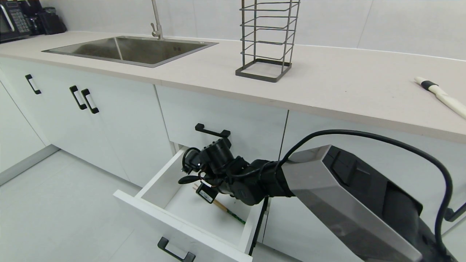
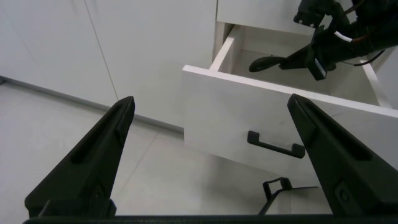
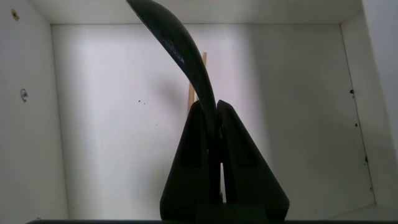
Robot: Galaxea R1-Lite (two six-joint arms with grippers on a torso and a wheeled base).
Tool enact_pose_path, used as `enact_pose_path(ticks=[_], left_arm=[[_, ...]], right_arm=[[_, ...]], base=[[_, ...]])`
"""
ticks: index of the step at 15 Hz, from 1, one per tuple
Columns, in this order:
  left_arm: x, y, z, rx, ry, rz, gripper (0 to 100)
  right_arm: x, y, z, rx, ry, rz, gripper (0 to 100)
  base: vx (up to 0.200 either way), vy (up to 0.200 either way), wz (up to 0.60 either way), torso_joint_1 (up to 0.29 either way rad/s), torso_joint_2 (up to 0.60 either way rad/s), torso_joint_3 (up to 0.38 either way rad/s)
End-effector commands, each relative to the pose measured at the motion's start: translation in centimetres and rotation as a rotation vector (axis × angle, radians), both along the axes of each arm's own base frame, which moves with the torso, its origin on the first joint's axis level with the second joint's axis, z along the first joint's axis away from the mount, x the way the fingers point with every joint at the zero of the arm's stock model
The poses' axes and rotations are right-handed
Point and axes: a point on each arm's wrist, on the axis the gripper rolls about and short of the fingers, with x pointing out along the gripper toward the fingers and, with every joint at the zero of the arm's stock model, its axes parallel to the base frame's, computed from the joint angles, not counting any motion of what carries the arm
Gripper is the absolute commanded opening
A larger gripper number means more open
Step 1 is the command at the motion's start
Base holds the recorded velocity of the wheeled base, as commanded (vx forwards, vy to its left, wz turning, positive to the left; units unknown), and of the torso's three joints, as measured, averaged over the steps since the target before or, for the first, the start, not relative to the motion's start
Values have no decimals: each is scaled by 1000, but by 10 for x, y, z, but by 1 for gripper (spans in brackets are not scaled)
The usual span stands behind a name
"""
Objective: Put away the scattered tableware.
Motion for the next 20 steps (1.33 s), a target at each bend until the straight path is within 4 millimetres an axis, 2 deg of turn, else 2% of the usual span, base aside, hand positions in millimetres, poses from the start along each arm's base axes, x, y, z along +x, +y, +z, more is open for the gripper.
enact_pose_path(ticks=[1, 7, 15, 18, 20], left_arm=[[0, 0, 0, 0, 2, 0, 100], [0, 0, 0, 0, 2, 0, 100], [0, 0, 0, 0, 1, 0, 100], [0, 0, 0, 0, 1, 0, 100], [0, 0, 0, 0, 2, 0, 100]], right_arm=[[3, 2, -6, -2, 0, -3, 0], [7, 2, -17, -12, 9, -9, 0], [1, 8, -33, -35, 26, 9, 0], [-11, 18, -38, -44, 33, 39, 0], [-12, 18, -40, -56, 42, 40, 0]], base=[[0, 0, 0, 0, 0, 0], [0, 0, 0, 0, 0, 0], [0, 0, 0, 0, 0, 0], [0, 0, 0, 0, 0, 0], [0, 0, 0, 0, 0, 0]])
